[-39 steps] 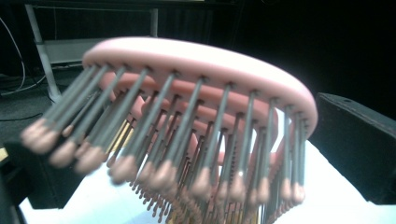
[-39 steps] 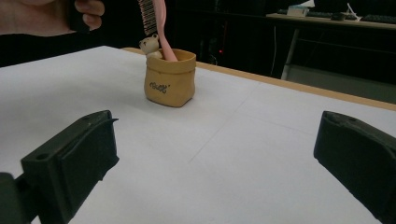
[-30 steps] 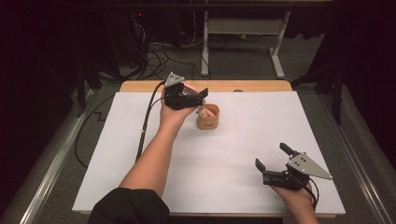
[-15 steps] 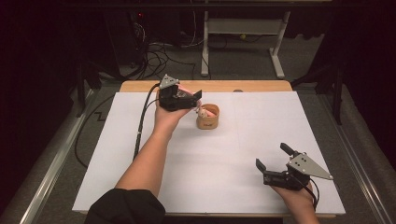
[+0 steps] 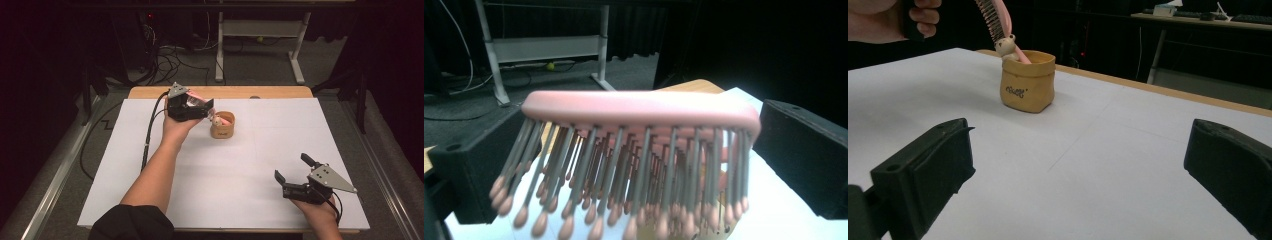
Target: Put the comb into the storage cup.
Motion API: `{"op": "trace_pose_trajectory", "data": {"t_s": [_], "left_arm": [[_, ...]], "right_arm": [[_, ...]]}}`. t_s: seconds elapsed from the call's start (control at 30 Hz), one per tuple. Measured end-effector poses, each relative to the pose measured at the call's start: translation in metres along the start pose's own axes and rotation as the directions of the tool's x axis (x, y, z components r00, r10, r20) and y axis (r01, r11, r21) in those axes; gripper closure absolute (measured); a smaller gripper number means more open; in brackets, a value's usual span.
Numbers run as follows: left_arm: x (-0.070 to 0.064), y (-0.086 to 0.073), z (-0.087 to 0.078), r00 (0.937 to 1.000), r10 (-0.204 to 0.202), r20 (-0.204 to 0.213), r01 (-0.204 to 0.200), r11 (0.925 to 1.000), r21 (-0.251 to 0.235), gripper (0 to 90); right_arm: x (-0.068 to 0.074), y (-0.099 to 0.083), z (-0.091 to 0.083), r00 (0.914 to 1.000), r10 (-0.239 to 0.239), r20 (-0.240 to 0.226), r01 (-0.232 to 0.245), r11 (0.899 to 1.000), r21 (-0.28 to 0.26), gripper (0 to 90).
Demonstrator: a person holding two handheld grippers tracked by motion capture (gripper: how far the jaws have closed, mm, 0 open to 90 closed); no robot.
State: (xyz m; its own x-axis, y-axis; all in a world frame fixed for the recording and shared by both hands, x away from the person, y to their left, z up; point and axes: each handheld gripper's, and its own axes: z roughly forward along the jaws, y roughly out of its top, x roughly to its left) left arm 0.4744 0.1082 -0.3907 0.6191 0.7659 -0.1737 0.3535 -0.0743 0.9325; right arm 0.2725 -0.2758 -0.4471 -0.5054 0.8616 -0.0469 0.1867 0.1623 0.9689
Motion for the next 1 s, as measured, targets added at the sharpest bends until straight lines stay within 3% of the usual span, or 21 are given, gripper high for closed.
{"op": "trace_pose_trajectory", "data": {"t_s": [0.4, 0.77, 1.0], "left_arm": [[-0.001, -0.005, -0.006, 0.9995, -0.017, 0.027, 0.016, 0.9998, 0.006, 0.1], [-0.001, -0.029, -0.026, 0.9975, -0.003, 0.071, 0.003, 1.0000, 0.007, 0.0], [0.001, -0.045, -0.033, 0.9977, 0.000, 0.068, -0.002, 0.9996, 0.027, 0.0]], "right_arm": [[0.000, -0.001, 0.001, 1.0000, -0.001, 0.001, 0.001, 1.000, 0.006, 0.2], [0.000, -0.002, 0.001, 1.0000, -0.003, 0.005, 0.003, 1.000, 0.010, 0.2], [0.001, -0.002, 0.000, 1.0000, -0.003, 0.006, 0.003, 1.000, 0.009, 0.2]]}}
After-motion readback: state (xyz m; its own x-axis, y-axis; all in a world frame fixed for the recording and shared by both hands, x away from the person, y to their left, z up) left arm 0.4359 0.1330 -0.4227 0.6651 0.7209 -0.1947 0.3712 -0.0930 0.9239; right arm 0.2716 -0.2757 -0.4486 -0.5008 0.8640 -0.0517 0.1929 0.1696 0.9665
